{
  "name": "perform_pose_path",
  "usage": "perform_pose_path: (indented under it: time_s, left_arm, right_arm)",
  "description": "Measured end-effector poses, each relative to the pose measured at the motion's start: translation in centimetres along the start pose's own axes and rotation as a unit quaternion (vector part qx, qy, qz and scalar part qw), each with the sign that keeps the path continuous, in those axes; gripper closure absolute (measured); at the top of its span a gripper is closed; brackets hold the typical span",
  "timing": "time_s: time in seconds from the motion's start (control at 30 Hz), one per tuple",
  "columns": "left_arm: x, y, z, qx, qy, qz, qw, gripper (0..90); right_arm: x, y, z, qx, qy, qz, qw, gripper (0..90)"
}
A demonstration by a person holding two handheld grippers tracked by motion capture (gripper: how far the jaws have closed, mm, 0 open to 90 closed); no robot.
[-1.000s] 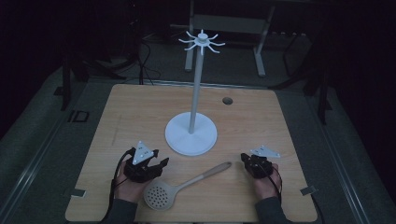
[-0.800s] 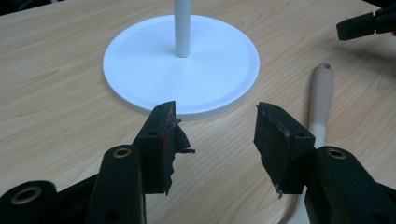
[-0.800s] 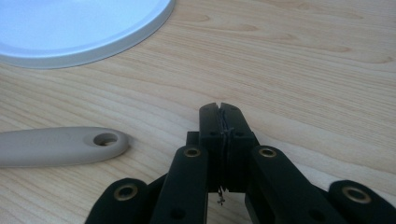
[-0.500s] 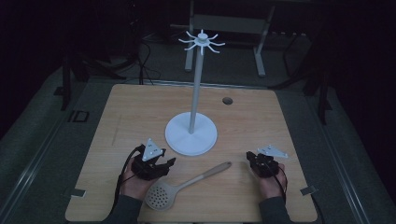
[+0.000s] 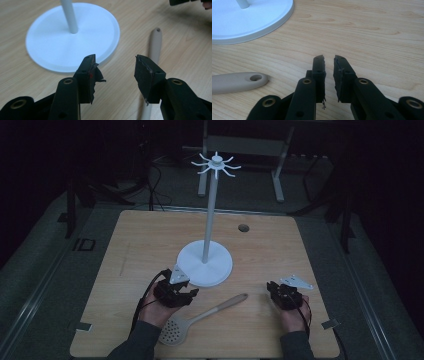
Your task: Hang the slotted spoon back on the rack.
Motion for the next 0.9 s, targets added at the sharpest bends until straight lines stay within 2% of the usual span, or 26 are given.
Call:
perform_pose_path:
  time_s: [0.1, 0.17, 0.2, 0.23, 0.47, 0.57, 0.73, 0.9]
  left_arm:
    - [0.3, -0.4, 0.2, 0.012, 0.012, -0.007, 0.9998, 52.4]
    - [0.3, -0.4, 0.2, 0.012, 0.012, -0.007, 0.9998, 52.5]
    - [0.7, -0.9, 0.5, 0.026, 0.027, -0.013, 0.9992, 52.9]
    - [0.8, -1.1, 0.5, 0.031, 0.031, -0.015, 0.9989, 53.0]
    - [1.5, -1.8, 1.3, 0.050, 0.051, -0.018, 0.9973, 53.2]
    - [1.6, -1.9, 1.4, 0.052, 0.052, -0.018, 0.9971, 53.5]
    - [2.5, -2.6, 1.5, 0.060, 0.070, -0.026, 0.9954, 54.7]
    - [3.3, -3.5, 1.5, 0.080, 0.092, -0.033, 0.9920, 55.2]
  right_arm:
    - [-0.2, -0.2, 0.0, 0.003, -0.004, -0.001, 1.0000, 77.5]
    - [-0.3, -0.2, 0.0, 0.003, -0.004, -0.002, 1.0000, 77.5]
    - [-0.6, -0.5, 0.1, 0.007, -0.007, -0.004, 0.9999, 76.9]
    - [-0.6, -0.6, 0.1, 0.009, -0.009, -0.004, 0.9999, 76.6]
    - [-0.9, -1.0, -0.1, 0.015, -0.012, -0.009, 0.9998, 74.2]
    - [-0.9, -1.1, -0.1, 0.014, -0.011, -0.010, 0.9998, 74.0]
    - [-1.0, -1.2, -0.1, 0.017, -0.012, -0.012, 0.9997, 72.0]
    - [-1.2, -1.3, -0.1, 0.018, -0.014, -0.014, 0.9996, 70.8]
Point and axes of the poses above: each handheld gripper's, and its own axes: x roughly forward along the jaws, z roughly out of its top, y roughly to its left, the point moved 10 cm from there along x, roughly forward along the jaws, and after that the axes turned 12 degrees about z, right-handed, at the moved point
